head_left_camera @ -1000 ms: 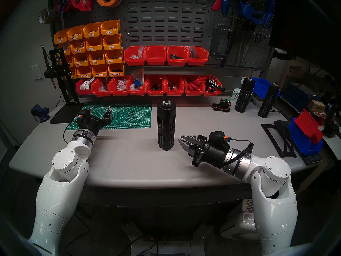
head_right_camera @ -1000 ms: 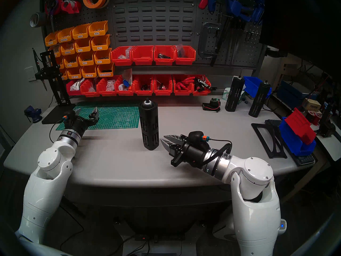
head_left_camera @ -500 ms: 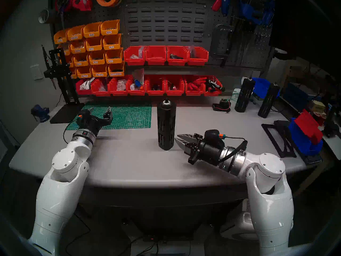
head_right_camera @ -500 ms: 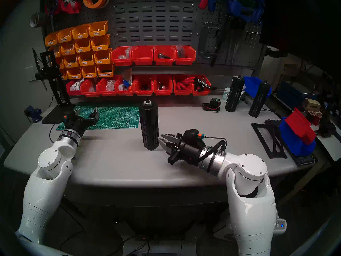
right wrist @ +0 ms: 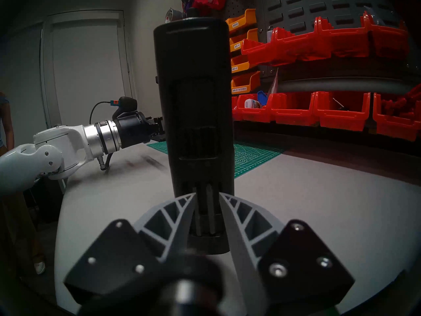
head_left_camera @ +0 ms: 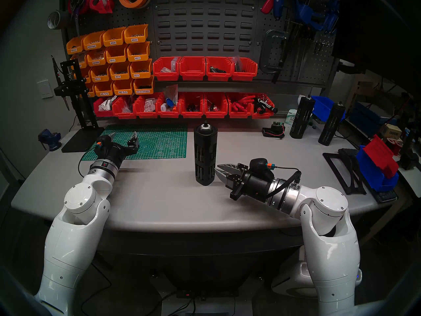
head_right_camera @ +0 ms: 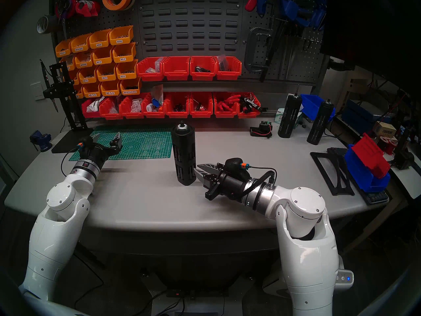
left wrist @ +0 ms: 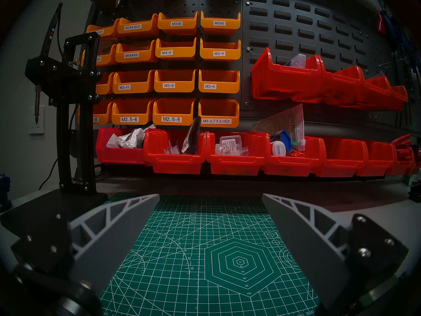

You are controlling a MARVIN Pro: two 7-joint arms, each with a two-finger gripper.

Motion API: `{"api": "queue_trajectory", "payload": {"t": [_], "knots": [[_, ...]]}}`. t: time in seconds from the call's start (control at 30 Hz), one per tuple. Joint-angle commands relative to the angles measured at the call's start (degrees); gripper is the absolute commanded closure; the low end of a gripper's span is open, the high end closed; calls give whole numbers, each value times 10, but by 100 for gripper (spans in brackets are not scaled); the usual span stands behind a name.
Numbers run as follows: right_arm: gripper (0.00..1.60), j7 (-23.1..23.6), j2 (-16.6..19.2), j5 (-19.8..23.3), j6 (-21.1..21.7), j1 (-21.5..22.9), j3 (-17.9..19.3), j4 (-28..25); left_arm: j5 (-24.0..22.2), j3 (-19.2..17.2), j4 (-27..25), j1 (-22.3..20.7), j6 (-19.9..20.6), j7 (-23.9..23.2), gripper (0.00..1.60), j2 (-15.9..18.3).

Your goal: Pick a screwdriver bit and insert it into the screwdriver

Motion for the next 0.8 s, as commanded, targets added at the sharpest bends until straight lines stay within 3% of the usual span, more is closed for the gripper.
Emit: {"api": "queue_trajectory", "payload": {"t": [0.0, 0.77], "knots": [[87, -1, 0, -2, -4, 16, -5, -8, -1, -5, -15, -13, -8, 0, 0, 0], [90, -24, -5, -12, -7, 25, -26, 0, -1, -5, -15, -13, -8, 0, 0, 0]]}}
